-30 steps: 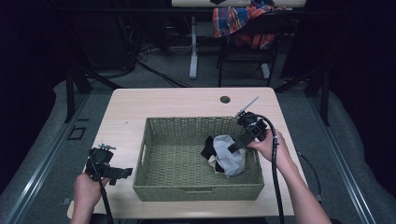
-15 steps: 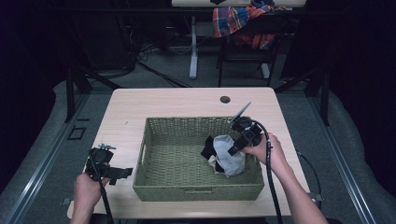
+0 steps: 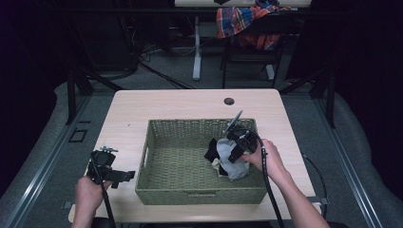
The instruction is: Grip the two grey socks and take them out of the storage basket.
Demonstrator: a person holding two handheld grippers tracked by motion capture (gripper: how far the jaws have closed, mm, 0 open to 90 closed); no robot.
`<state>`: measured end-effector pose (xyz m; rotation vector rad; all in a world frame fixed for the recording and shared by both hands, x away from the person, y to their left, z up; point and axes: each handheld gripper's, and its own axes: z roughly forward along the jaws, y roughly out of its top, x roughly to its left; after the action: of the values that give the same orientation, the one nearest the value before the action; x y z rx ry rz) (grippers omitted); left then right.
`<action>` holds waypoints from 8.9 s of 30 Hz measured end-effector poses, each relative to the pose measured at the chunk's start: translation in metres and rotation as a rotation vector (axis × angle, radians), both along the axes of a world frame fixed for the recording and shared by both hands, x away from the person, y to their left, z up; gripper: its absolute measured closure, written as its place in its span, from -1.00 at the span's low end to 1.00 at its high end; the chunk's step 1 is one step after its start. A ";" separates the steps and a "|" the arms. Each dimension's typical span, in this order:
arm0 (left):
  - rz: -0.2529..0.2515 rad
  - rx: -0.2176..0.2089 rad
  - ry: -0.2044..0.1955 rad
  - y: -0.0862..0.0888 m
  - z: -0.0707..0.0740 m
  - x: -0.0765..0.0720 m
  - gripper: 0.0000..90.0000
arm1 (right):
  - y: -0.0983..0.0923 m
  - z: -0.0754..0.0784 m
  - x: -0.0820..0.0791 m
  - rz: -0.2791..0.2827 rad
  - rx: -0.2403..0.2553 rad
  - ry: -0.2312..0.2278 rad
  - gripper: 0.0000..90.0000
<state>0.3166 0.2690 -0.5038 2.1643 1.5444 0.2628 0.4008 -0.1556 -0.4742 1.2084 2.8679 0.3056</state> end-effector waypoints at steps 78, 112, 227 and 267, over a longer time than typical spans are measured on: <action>-0.002 0.011 0.008 -0.003 0.001 -0.001 -0.97 | -0.160 0.131 -0.034 -0.289 0.324 -0.315 0.92; -0.002 0.007 0.007 -0.004 0.000 -0.001 -0.97 | -0.166 0.000 0.019 -0.372 0.131 0.051 0.91; -0.002 0.001 0.009 -0.004 -0.001 0.000 -0.97 | -0.009 -0.002 0.004 0.037 0.052 0.015 0.85; -0.001 0.001 0.009 -0.004 -0.001 0.000 -0.98 | -0.043 0.092 -0.026 0.001 0.217 -0.181 0.88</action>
<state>0.3161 0.2647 -0.5044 2.1695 1.5478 0.2539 0.3750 -0.1984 -0.3826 1.1405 2.7350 0.7039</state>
